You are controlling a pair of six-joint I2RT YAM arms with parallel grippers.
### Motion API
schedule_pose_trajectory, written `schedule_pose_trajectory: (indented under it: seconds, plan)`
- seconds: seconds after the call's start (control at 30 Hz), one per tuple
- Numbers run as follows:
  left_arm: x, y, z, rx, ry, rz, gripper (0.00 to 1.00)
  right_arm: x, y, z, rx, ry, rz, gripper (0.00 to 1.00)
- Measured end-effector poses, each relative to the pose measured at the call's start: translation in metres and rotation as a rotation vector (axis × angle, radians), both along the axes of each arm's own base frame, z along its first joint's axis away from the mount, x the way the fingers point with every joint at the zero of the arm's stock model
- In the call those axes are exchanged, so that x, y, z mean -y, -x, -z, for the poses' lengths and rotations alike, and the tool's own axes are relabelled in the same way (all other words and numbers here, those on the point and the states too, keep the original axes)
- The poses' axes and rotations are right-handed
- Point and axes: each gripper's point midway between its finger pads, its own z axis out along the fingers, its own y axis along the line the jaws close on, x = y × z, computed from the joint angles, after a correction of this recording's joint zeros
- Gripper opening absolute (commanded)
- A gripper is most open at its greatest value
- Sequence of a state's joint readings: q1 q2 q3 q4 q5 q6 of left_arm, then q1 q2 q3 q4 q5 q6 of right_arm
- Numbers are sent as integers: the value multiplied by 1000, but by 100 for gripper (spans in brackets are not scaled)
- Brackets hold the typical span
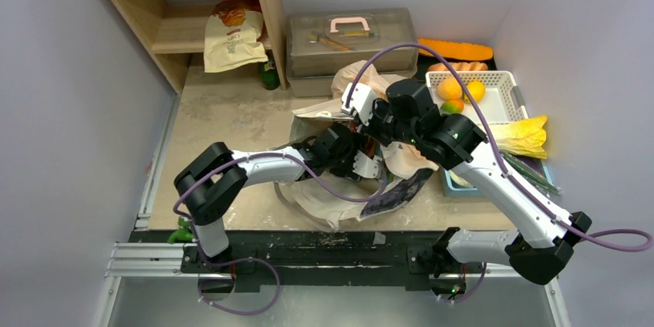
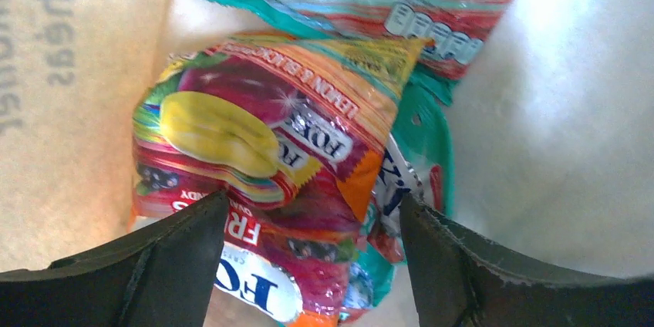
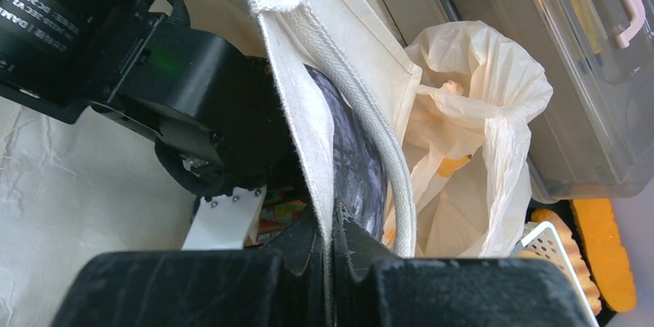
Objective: Untie the knot of the grocery bags and take out the mixed food
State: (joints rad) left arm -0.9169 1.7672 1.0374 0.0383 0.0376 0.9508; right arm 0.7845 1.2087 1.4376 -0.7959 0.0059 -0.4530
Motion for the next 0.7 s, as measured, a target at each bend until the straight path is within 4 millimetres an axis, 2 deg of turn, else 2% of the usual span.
schedule_pose_trajectory:
  seconds: [0.1,0.17,0.27,0.3,0.4,0.5,0.6,0.7]
  plan:
    - [9,-11,-5,45,12,-3,64,0,0,1,-2,2,0,0]
    - [12,-20,-12,71,26,-13,51,0,0,0,-2,1,-1,0]
    - [11,-25,-17,74,38,-27,16,0,0,0,-1,1,0,0]
    - [11,-25,-17,69,42,-33,0,0,0,0,-1,1,1,0]
    - [8,-24,-27,58,63,-40,0,0,-1,0,0,0,1,0]
    - [-1,-9,-49,-9,101,-29,0,-1,-1,0,2,-1,1,0]
    - [-20,21,-87,-133,187,-3,0,-1,-2,1,0,3,4,0]
    - [-48,50,-139,-247,298,-4,0,0,-7,3,-3,3,20,0]
